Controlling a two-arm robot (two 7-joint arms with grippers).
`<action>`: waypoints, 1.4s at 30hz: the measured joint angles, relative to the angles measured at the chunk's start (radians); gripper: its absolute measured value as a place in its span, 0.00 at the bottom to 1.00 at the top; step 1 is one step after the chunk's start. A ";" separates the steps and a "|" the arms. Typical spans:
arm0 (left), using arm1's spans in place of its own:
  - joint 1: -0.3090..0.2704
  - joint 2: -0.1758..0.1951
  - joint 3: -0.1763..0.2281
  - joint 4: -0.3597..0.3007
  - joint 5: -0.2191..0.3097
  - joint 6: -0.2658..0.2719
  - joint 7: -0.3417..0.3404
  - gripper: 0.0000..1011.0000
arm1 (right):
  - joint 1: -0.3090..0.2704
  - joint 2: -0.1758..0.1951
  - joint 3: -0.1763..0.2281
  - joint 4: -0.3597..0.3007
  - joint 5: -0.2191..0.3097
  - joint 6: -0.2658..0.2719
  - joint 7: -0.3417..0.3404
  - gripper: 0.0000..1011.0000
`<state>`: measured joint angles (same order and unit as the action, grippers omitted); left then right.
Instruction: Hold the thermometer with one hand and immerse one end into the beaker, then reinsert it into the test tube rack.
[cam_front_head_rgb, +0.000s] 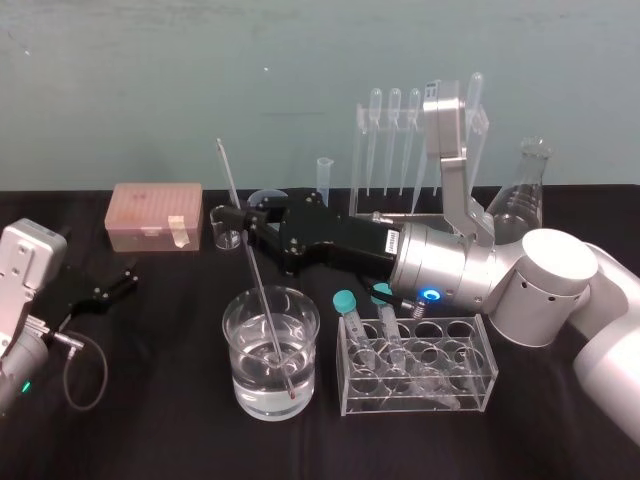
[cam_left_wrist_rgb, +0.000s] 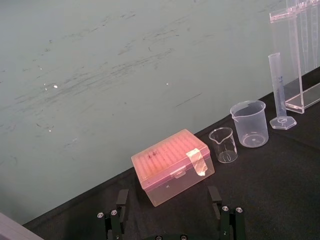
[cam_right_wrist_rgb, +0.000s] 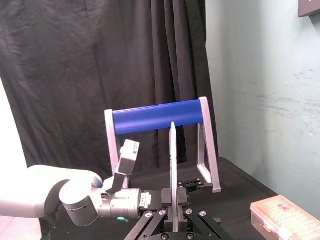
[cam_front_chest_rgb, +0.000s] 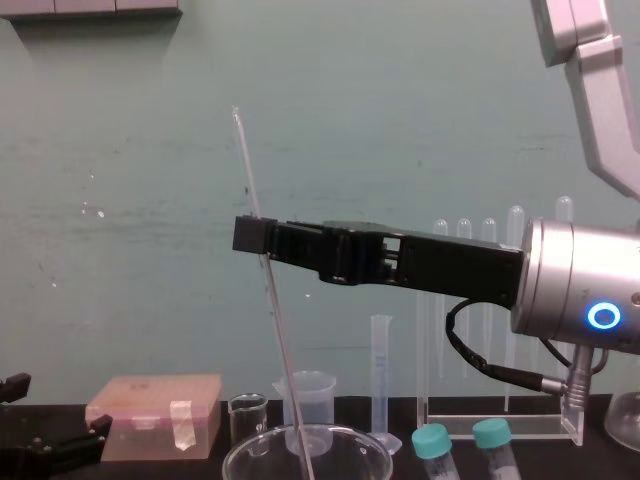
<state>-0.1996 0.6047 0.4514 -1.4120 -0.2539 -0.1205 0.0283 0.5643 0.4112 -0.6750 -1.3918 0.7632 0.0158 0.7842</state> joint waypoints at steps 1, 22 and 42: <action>0.000 0.000 0.000 0.000 0.000 0.000 0.000 1.00 | 0.000 0.000 0.000 0.000 0.000 0.000 0.000 0.05; 0.000 0.000 0.000 0.000 0.000 0.000 0.000 1.00 | 0.071 0.020 0.106 -0.117 0.142 0.023 0.012 0.05; 0.000 0.000 0.000 0.000 0.000 0.000 0.000 1.00 | -0.081 0.235 0.312 -0.252 0.103 -0.029 -0.227 0.06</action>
<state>-0.1995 0.6047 0.4514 -1.4120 -0.2539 -0.1205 0.0283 0.4836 0.6461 -0.3635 -1.6433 0.8663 -0.0129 0.5577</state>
